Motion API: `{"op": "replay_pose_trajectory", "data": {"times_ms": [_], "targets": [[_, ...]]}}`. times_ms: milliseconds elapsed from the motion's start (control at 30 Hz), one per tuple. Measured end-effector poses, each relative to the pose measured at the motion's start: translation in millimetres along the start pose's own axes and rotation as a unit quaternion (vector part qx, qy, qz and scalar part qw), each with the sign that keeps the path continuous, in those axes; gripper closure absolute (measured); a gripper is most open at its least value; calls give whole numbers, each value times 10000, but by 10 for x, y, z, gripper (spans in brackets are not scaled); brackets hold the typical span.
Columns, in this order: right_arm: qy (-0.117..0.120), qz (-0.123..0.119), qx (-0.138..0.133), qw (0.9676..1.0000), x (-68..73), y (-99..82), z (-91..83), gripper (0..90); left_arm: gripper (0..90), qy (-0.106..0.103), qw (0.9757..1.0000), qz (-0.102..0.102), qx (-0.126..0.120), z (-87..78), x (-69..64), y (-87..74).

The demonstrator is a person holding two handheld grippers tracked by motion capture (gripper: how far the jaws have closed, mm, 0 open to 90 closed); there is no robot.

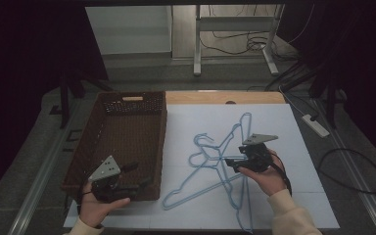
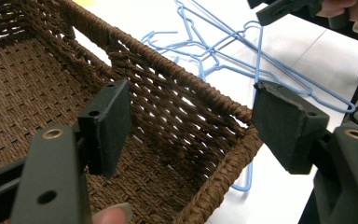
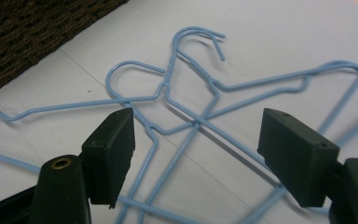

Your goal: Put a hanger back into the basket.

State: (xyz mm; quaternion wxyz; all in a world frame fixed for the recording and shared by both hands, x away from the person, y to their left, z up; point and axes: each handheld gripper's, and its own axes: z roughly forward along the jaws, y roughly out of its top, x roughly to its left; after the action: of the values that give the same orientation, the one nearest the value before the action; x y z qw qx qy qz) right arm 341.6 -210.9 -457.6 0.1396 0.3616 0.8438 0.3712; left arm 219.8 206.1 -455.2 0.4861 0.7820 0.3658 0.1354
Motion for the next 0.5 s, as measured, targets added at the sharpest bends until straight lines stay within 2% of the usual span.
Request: {"op": "replay_pose_trajectory", "data": {"times_ms": [500], "targets": [[199, -45, 588, 9981, 77, 385, 571, 331, 294, -6, 10000, 16, -10, -11, 3, 5]]}}
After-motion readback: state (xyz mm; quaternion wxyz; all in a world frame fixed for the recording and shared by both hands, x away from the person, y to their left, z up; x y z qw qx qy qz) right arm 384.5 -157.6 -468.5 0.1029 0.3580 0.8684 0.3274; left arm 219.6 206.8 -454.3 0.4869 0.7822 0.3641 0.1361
